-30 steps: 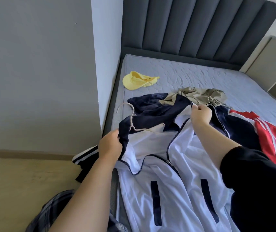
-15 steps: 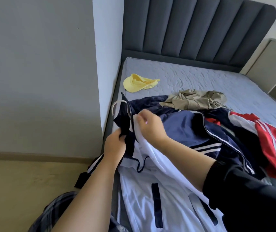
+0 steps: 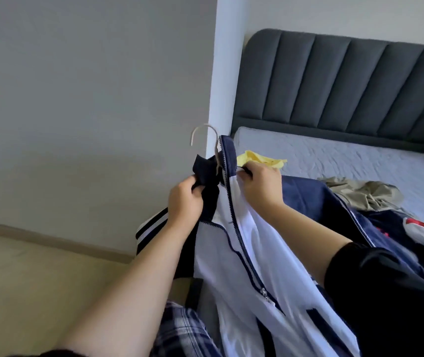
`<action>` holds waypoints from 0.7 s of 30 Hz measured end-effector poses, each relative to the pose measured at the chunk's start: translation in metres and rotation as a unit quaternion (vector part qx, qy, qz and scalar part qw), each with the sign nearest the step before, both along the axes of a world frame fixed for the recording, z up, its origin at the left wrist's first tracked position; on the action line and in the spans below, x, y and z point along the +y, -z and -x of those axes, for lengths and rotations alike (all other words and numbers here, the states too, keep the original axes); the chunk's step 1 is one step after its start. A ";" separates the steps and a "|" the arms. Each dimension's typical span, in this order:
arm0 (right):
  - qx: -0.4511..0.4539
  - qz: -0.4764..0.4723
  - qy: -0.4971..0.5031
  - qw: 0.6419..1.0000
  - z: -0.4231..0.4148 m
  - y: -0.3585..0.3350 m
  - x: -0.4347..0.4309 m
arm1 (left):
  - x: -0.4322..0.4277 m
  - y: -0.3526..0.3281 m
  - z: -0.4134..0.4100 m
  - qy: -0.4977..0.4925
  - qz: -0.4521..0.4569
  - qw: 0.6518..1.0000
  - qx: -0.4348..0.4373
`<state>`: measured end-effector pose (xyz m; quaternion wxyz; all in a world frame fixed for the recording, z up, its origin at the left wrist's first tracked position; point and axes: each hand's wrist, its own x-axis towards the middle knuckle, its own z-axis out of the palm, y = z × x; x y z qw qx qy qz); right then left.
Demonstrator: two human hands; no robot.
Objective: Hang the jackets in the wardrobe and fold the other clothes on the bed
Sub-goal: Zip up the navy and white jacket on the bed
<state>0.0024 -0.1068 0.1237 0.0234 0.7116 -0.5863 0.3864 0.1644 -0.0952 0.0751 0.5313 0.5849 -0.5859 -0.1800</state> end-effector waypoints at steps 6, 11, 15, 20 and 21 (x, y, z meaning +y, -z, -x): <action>-0.067 0.095 -0.040 0.992 -0.078 -0.107 0.004 | 0.022 -0.138 -0.085 -0.056 0.073 0.990 -0.103; -0.181 0.178 -0.122 0.959 -0.140 -0.220 0.028 | 0.066 -0.266 -0.143 -0.126 0.162 0.965 -0.165; -0.210 0.247 -0.196 0.926 -0.174 -0.272 0.054 | 0.110 -0.338 -0.182 -0.102 0.089 0.958 -0.254; -0.162 0.057 -0.284 0.943 -0.189 -0.285 0.064 | 0.153 -0.343 -0.223 -0.202 0.081 0.938 -0.271; -0.207 0.038 -0.292 0.933 -0.192 -0.289 0.067 | 0.159 -0.338 -0.229 -0.219 0.081 0.935 -0.265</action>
